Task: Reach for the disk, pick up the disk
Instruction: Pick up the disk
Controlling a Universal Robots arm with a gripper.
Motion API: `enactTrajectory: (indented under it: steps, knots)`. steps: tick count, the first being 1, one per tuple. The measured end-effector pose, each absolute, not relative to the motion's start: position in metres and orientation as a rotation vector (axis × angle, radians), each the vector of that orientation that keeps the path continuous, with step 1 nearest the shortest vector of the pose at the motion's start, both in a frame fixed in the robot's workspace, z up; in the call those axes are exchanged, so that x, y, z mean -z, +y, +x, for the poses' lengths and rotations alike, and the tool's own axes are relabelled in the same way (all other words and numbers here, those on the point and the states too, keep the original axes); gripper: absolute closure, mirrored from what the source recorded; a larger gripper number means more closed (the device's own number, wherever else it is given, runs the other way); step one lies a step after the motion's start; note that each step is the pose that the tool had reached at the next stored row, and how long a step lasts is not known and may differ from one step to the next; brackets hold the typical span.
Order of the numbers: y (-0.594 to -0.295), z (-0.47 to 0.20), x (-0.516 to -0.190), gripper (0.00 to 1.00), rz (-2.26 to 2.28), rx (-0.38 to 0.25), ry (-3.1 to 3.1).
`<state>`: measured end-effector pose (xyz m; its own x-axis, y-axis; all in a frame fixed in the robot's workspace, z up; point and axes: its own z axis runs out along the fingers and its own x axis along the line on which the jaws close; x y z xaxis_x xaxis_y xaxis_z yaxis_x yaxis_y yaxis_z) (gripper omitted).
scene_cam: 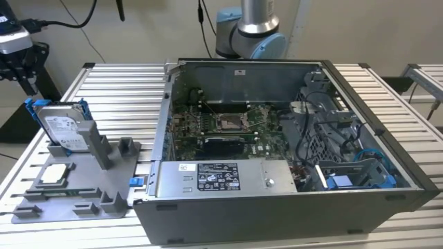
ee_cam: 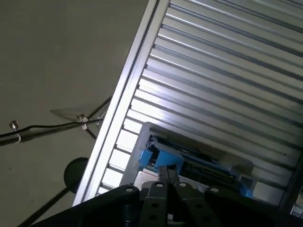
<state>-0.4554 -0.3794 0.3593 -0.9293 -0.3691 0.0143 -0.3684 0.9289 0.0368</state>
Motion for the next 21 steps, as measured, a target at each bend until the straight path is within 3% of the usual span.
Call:
enactTrajectory:
  steps: [21]
  knots:
    - [-0.3793,-0.4557,-0.3596,1.00,1.156,0.045,-2.892]
